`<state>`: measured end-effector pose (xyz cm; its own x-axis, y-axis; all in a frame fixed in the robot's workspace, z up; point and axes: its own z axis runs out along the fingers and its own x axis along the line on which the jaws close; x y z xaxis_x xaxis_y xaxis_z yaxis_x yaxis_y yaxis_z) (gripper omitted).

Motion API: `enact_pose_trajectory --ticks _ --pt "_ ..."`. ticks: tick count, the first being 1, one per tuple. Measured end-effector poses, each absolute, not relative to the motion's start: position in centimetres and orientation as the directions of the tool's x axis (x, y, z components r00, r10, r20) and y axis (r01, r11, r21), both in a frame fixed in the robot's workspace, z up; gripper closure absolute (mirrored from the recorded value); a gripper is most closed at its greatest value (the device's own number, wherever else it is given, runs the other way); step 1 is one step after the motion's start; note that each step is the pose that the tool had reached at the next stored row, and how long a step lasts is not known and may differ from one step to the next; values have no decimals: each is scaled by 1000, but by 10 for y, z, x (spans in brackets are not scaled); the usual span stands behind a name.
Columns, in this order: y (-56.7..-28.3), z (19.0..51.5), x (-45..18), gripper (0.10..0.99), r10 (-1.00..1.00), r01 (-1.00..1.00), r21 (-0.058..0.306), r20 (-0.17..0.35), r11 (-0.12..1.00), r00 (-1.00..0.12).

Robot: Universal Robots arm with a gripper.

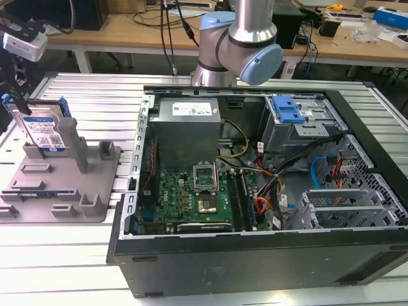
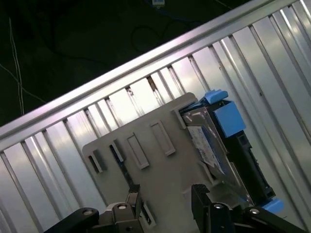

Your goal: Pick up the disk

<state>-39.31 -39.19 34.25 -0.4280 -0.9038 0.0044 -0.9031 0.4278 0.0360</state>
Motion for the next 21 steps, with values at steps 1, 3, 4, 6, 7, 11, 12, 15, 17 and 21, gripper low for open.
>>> enact_pose_trajectory --ticks 1,3,4,6,7,11,12,15,17,21 --pt "-392 342 -393 545 -912 -911 36 5 411 -411" --pt "-392 342 -393 545 -925 -924 35 7 381 -381" --pt "-392 341 -393 545 -933 -932 34 7 361 -361" --pt "-392 341 -393 545 -944 -943 31 7 331 -331" --pt "-392 341 -393 545 -956 -956 26 5 293 -293" --pt "-392 340 -393 545 -978 -978 14 2 207 -207" --pt "-392 340 -393 545 -981 -981 13 1 192 -192" --pt "-392 340 -392 545 -990 -990 11 1 142 -142" --pt "-392 340 -389 545 -993 -993 11 1 114 -114" --pt "-383 340 -389 545 -996 -996 11 3 93 -93"
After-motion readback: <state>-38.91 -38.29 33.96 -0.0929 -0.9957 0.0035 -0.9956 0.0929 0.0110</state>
